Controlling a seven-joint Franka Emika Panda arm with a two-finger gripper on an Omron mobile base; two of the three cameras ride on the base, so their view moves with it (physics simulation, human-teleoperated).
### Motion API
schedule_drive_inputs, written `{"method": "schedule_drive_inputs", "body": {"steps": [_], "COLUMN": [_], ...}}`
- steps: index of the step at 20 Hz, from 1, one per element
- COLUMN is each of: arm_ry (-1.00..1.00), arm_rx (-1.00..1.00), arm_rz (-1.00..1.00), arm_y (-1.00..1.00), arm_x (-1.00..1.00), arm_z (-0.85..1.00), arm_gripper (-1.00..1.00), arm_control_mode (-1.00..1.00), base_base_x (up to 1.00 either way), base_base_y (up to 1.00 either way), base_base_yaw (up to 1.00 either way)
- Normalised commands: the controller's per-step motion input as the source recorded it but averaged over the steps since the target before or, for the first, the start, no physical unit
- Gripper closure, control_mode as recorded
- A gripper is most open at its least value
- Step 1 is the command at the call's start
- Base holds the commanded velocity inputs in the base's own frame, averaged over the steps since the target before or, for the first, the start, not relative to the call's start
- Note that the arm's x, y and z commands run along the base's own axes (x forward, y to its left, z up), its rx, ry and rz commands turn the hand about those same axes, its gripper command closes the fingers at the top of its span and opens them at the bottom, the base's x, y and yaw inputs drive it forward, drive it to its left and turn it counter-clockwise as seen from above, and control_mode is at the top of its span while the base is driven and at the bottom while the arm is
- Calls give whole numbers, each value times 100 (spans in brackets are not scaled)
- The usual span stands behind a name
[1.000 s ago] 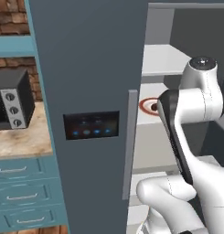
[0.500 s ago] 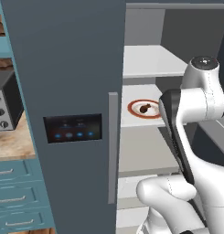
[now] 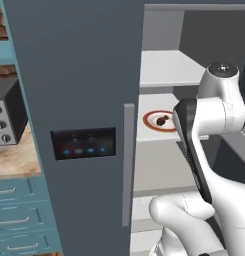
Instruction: Retrieve the chicken drumstick from the fridge and place it on the saucepan with marinade on the stove.
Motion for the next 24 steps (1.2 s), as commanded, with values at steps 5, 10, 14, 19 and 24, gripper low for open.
{"method": "schedule_drive_inputs", "body": {"steps": [5, 10, 14, 19, 24], "arm_ry": [0, 0, -2, -1, -5], "arm_rx": [0, 0, 9, 14, 2], "arm_rz": [0, 0, 0, 0, 0], "arm_y": [0, 0, 0, 0, 0], "arm_x": [0, 0, 2, 2, 7], "arm_z": [0, 0, -15, -29, -6], "arm_gripper": [-100, -100, -100, -100, -100], "arm_control_mode": [100, -100, -100, -100, -100], "base_base_x": [70, 13, 0, 0, 0], "base_base_y": [1, 0, 0, 0, 0], "base_base_yaw": [0, 0, 0, 0, 0]}}
